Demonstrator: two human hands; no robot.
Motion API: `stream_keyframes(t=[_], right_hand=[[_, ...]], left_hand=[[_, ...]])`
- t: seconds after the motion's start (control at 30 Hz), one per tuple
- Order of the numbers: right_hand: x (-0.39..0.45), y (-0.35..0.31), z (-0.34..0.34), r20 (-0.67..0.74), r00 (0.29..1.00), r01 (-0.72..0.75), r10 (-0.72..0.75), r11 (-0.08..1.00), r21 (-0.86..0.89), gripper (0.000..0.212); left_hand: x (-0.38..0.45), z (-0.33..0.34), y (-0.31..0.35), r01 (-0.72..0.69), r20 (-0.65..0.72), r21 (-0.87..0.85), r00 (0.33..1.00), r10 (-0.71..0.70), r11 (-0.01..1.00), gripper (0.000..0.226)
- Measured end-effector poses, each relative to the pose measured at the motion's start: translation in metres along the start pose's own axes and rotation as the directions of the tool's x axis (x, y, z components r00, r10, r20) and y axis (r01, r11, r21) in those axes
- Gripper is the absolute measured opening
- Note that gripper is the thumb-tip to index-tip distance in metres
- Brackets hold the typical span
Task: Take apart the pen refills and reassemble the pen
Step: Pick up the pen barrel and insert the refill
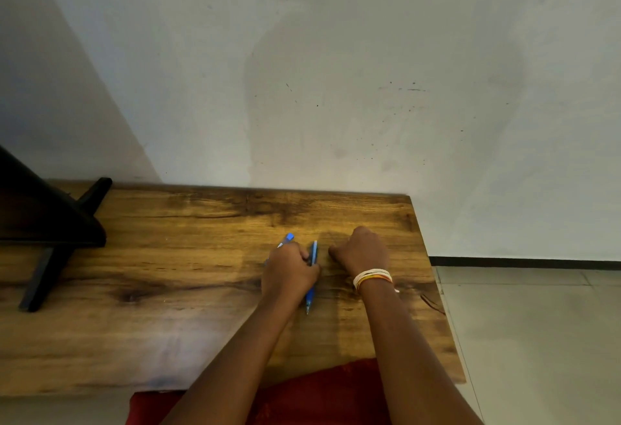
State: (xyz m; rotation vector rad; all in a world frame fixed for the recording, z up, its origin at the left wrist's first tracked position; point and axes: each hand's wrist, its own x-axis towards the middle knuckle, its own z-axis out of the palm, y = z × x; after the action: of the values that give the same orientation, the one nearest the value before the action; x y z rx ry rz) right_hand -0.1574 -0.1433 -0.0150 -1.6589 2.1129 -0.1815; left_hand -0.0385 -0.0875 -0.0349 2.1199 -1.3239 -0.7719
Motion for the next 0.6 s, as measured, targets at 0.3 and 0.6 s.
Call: stream_keyframes(t=[0.3, 0.6], right_hand=[[0.001, 0.0, 0.0, -0.02, 1.0, 0.002, 0.002, 0.982, 0.189, 0.039], [-0.006, -0.017, 0.007, 0.15, 0.972, 0.036, -0.182, 0.742, 0.669, 0.025]], left_hand=[[0.01, -0.01, 0.004, 0.086, -0.008, -0.372, 0.995, -0.096, 0.924, 0.012], [0.023, -0.017, 0.002, 0.248, 0.185, -0.652, 0.968, -0.167, 0.716, 0.022]])
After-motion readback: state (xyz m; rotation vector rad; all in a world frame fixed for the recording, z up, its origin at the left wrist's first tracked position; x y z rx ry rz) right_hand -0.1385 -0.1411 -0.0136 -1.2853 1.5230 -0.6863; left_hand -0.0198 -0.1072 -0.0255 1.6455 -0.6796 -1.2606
